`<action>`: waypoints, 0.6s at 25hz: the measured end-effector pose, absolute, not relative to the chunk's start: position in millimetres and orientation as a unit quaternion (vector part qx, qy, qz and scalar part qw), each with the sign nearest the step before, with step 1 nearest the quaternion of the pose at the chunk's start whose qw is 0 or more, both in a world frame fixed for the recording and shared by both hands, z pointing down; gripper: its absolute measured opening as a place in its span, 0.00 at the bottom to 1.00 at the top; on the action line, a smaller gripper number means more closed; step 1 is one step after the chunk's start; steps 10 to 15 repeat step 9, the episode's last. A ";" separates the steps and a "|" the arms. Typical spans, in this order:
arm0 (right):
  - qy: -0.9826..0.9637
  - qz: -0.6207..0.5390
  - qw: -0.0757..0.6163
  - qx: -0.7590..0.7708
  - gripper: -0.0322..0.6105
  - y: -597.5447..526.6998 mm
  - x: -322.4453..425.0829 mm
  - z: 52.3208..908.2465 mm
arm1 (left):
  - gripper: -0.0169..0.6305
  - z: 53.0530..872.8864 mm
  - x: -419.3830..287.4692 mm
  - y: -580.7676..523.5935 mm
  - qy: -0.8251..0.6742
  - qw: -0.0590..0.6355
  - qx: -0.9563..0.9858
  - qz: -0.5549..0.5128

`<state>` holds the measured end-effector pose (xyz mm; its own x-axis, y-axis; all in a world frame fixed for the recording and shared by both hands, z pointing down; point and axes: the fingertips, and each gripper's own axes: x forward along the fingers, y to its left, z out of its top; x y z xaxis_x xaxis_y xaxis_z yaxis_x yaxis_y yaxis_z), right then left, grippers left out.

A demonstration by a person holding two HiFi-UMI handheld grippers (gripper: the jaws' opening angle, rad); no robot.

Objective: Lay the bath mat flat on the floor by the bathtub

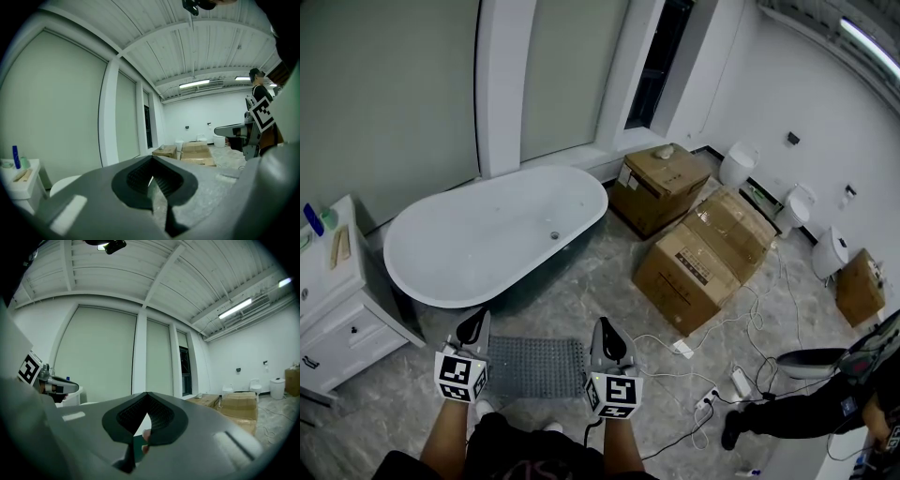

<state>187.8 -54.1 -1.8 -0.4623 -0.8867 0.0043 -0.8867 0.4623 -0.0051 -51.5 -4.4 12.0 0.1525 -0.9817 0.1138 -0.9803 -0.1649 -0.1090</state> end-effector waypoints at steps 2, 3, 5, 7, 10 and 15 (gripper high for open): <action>-0.854 0.006 -0.001 0.519 0.09 -54.8 187.5 -1.3 | 0.03 10.2 -50.4 -5.6 0.641 0.005 -0.763 -0.081; -0.854 0.007 -0.002 0.520 0.09 -55.6 187.3 -1.3 | 0.03 9.3 -50.5 -6.6 0.640 0.006 -0.764 -0.082; -0.854 0.009 -0.006 0.520 0.09 -57.4 187.3 -1.5 | 0.03 8.1 -50.9 -8.9 0.641 0.008 -0.763 -0.083; -0.855 0.008 -0.009 0.519 0.09 -58.9 187.9 -2.5 | 0.03 7.1 -50.0 -10.8 0.641 0.010 -0.763 -0.082; -0.855 0.007 -0.012 0.519 0.09 -60.3 188.7 -4.1 | 0.03 6.1 -48.6 -12.6 0.642 0.011 -0.763 -0.080; -0.855 0.007 -0.012 0.519 0.09 -60.3 188.7 -4.1 | 0.03 6.1 -48.6 -12.6 0.642 0.011 -0.763 -0.080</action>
